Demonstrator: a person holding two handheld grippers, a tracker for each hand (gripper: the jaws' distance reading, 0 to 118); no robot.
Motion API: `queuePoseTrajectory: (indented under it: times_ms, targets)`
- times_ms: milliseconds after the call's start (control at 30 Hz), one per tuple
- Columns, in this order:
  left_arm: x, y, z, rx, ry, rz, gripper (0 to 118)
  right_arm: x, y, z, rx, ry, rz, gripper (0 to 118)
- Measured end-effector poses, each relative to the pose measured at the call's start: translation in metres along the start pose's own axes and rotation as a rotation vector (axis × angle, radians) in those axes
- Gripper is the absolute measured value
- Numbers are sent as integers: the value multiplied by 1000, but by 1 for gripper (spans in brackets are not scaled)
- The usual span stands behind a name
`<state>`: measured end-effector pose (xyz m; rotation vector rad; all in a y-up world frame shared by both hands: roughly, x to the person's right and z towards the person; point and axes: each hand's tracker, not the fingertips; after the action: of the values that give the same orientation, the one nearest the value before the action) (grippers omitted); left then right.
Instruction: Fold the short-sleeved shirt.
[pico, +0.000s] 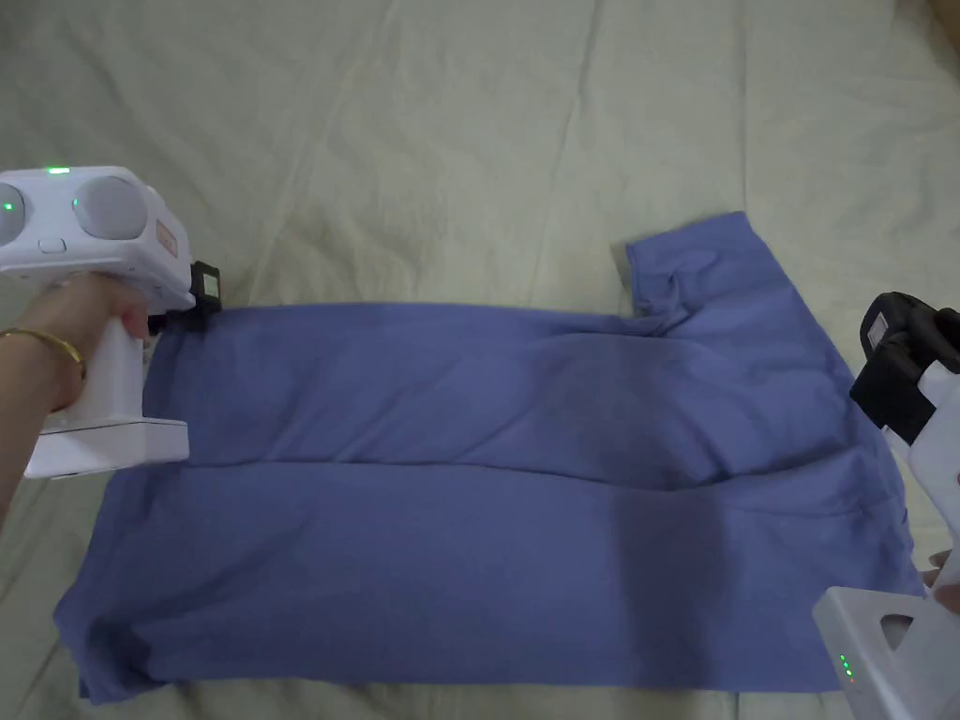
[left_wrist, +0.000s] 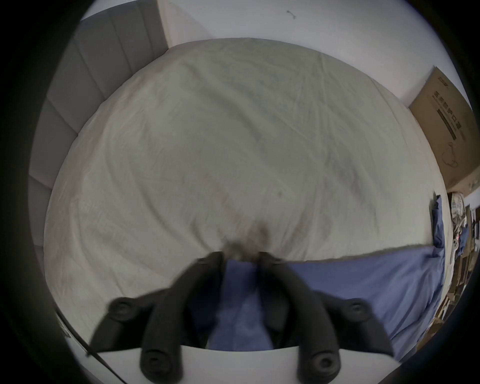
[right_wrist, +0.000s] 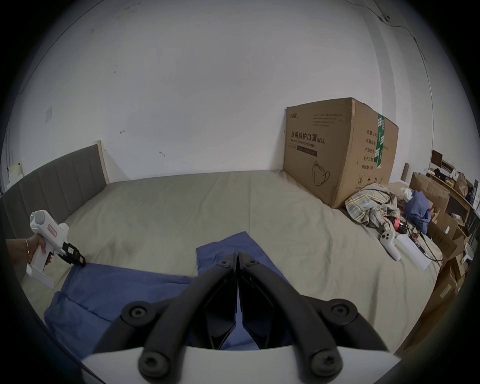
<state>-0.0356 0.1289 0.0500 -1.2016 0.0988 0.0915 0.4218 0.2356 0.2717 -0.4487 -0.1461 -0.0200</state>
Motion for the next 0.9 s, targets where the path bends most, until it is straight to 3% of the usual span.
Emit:
queuePoseTrajectory:
  times_ms: [33,300,367,400,433,467,500,533,633,767,900]
  targets:
    - [-2,0,0,13,33,-35,3,-1,-1,-1,-7,3,-3,0]
    - [-7,-7,42,142,-51,-35,0,10,26,-36,-120,37,14,0]
    - [-8,-9,53,169,-59,-40,0,19,43,-65,-276,32,-7,5]
    - [-8,-9,58,183,-64,-45,0,25,49,-79,-315,52,-58,20]
    - [-8,-11,61,192,-66,-46,0,30,54,-94,-357,56,-87,58]
    - [-8,-12,64,196,-67,-46,0,35,58,-111,-409,66,-92,85]
    - [-8,-14,66,201,-70,-44,0,39,61,-129,-458,63,-86,101]
    - [-6,-17,70,205,-71,-42,0,41,62,-145,-508,45,-68,109]
    - [-5,-21,69,205,-73,-32,0,48,55,-193,-687,29,-29,109]
    - [-8,-19,58,188,-71,-25,0,59,31,-231,-749,-120,72,109]
    - [-3,-21,57,183,-67,-13,0,71,17,-250,-759,-152,29,99]
